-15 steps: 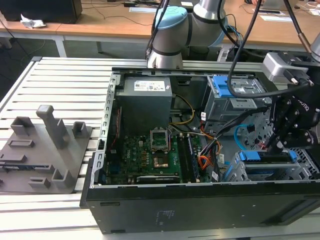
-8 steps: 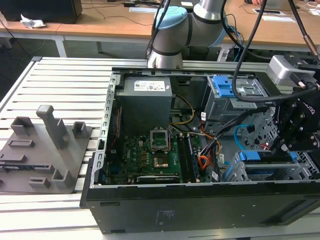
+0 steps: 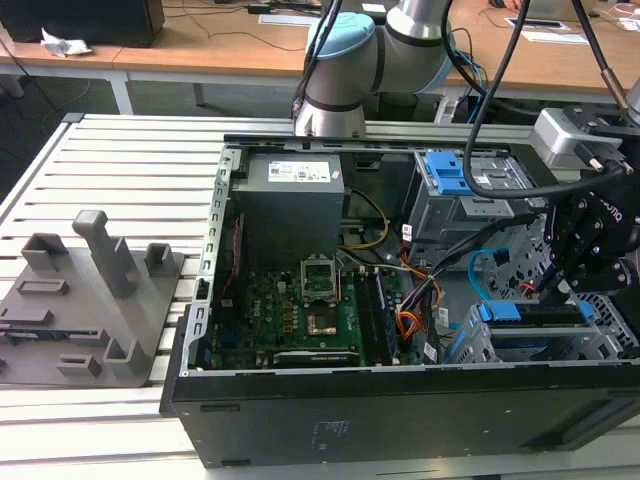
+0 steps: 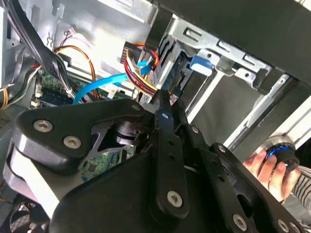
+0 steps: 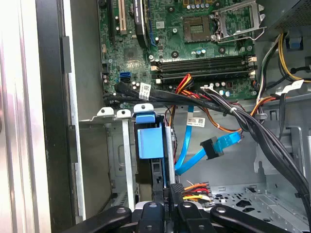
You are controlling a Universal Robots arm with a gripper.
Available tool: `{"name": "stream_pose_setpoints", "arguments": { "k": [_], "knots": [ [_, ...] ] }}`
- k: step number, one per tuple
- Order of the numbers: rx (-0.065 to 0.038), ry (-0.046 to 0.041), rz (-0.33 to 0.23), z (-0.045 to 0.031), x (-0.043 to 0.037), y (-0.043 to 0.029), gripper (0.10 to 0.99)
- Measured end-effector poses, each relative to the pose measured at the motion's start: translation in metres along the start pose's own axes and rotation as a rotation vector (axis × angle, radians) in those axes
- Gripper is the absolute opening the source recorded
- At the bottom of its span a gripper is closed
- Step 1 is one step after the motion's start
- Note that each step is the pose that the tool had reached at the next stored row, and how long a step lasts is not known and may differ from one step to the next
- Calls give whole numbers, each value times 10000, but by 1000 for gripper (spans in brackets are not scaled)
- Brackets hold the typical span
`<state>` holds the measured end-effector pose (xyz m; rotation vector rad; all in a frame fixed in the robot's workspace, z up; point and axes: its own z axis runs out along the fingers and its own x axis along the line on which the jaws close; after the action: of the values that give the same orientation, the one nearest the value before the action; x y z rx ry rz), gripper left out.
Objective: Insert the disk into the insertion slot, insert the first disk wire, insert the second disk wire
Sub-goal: 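Insert the first disk wire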
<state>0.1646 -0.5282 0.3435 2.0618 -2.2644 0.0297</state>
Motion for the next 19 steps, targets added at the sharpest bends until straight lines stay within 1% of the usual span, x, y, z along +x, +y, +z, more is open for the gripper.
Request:
{"name": "stream_pose_setpoints", "arguments": {
  "k": [6, 11, 15, 17, 19],
  "knots": [
    [0, 2, -5, 13, 11, -18, 173],
    [-12, 4, -4, 40, 8, -64, 173],
    [-10, -2, -4, 43, 6, -77, 173],
    [-10, -7, -8, 31, 7, -79, 173],
    [-10, -3, -9, -16, 10, -77, 173]
  ]
}}
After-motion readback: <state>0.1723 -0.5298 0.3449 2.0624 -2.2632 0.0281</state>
